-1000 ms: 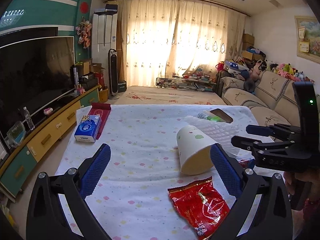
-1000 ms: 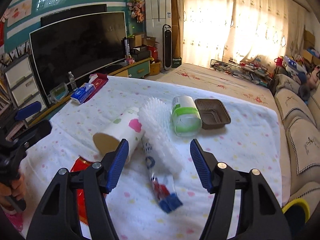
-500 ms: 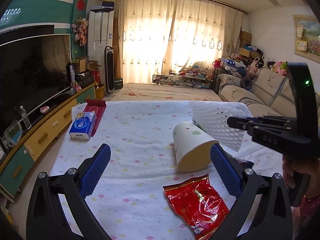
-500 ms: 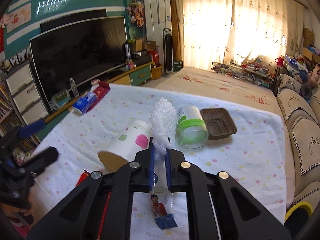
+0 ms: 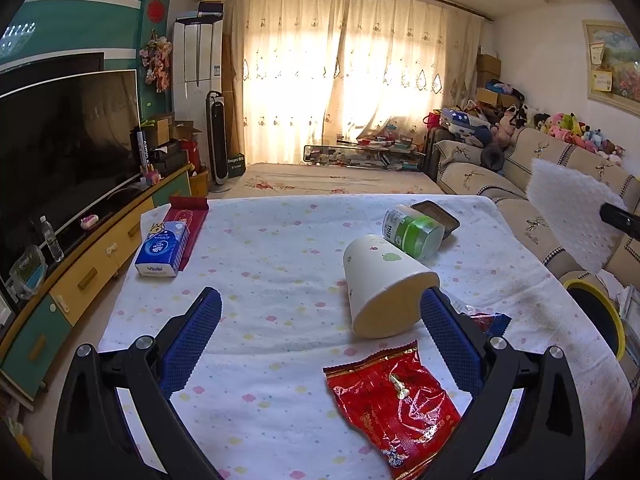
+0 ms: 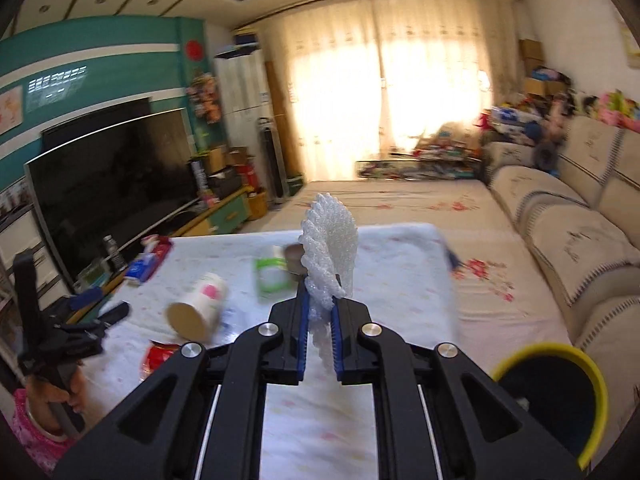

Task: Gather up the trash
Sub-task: 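Grasp the white foam mesh net with the right gripper, then carry the white mesh net into the yellow bin and open the right gripper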

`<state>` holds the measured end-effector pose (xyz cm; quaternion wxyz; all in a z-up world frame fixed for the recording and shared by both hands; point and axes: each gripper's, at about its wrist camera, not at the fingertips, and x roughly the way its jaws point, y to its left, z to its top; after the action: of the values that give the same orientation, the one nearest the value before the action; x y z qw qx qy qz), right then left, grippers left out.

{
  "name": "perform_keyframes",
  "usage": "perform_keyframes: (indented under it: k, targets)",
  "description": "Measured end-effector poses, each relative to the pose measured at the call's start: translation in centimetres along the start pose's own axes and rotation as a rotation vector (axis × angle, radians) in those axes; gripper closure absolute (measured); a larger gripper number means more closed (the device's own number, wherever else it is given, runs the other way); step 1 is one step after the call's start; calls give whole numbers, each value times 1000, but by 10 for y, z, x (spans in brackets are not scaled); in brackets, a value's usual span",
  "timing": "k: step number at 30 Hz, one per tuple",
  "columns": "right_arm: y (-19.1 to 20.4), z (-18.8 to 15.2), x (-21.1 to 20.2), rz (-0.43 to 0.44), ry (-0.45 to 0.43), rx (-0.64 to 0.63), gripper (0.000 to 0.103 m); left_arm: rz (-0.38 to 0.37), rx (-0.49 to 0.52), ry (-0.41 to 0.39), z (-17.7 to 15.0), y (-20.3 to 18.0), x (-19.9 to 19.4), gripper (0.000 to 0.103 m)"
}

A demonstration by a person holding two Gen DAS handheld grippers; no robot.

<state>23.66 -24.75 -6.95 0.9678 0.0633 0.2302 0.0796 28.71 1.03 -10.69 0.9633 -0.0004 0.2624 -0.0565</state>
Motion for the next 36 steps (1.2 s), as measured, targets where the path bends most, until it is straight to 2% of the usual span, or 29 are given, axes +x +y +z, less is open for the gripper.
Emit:
perform_keyframes:
  k: [3, 7, 13, 14, 15, 16, 17, 22, 26, 31, 36]
  targets:
    - [-43, -19, -16, -129, 9, 60, 93, -8, 0, 4, -1, -1, 1, 5]
    - [-98, -45, -25, -260, 58, 143, 93, -5, 13, 4, -1, -3, 0, 5]
    - [-147, -78, -23, -380, 113, 217, 91, -4, 24, 10, -2, -5, 2, 5]
    - [-152, -81, -20, -396, 121, 226, 87, -4, 23, 10, -2, -5, 2, 5]
    - [-155, -83, -18, -405, 128, 236, 74, -5, 23, 10, -2, -5, 1, 5]
    - [-157, -85, -16, -413, 130, 246, 68, -4, 23, 10, -2, -5, 1, 5]
    - [-159, -86, -15, -418, 127, 253, 63, -4, 23, 10, -2, -5, 1, 5]
    - [-150, -78, -17, -397, 100, 266, 62, -12, 23, 17, -4, -6, 2, 5]
    - [-119, -56, -13, -335, 40, 215, 61, -12, 36, 23, -6, -10, 4, 5]
    - [-81, -34, 14, -239, 2, 177, 60, -11, 45, 38, -8, -13, 9, 5]
    - [-51, -29, 38, -194, -23, 151, 60, 4, 68, 79, -11, -19, 19, 5]
